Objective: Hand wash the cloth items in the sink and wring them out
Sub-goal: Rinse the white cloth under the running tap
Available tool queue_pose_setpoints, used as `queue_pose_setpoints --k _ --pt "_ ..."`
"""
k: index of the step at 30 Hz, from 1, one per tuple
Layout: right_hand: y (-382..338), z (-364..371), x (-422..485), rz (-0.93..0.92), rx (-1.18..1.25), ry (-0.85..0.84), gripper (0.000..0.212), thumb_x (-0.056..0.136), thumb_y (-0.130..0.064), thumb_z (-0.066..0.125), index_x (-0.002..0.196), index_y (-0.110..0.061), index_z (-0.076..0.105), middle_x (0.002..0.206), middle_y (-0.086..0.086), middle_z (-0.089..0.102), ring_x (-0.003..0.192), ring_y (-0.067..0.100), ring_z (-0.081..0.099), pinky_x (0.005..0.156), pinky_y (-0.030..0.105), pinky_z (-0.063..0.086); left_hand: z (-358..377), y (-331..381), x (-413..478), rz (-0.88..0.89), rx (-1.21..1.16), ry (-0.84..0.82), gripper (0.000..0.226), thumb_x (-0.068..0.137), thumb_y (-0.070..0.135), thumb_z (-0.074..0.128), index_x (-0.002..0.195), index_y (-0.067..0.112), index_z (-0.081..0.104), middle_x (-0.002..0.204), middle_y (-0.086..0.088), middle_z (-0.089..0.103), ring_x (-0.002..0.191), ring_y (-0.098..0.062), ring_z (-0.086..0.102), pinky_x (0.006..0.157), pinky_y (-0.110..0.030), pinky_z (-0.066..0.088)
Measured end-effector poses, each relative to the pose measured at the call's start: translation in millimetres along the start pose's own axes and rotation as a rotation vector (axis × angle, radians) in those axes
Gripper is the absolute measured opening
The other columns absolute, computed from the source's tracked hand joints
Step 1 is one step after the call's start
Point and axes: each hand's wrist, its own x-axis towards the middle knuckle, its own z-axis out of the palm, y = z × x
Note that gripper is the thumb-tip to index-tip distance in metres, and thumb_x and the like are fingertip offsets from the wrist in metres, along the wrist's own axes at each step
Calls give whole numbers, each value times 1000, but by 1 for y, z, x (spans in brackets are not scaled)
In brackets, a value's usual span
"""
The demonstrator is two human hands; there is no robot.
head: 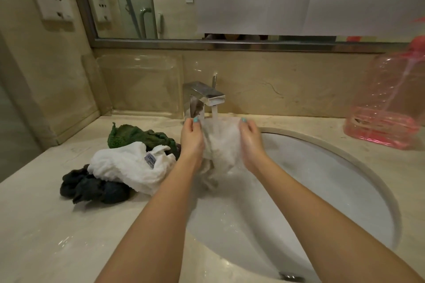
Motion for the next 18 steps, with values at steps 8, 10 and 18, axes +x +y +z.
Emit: queue_pose_setpoints --k 8,10,18 --pt "-20 5 -6 -73 137 -35 28 103 -28 46 76 -20 52 65 -8 47 58 5 43 58 19 36 6 4 0 -134 -160 54 28 105 24 38 80 15 45 74 -2 45 65 -15 41 60 -30 36" --pt "-14 17 -15 -144 -39 -115 27 103 -22 44 77 -20 52 69 -5 48 62 7 44 58 17 37 6 6 1 -160 -178 48 26 105 23 38 81 18 47 77 -4 49 70 -18 48 65 -32 41" --pt "-18 31 -14 -113 -393 84 32 96 -10 44 66 -11 55 75 11 59 74 26 49 60 30 28 32 7 -20 -94 144 -100 34 104 23 35 92 3 61 100 -20 67 96 -32 63 87 -40 52"
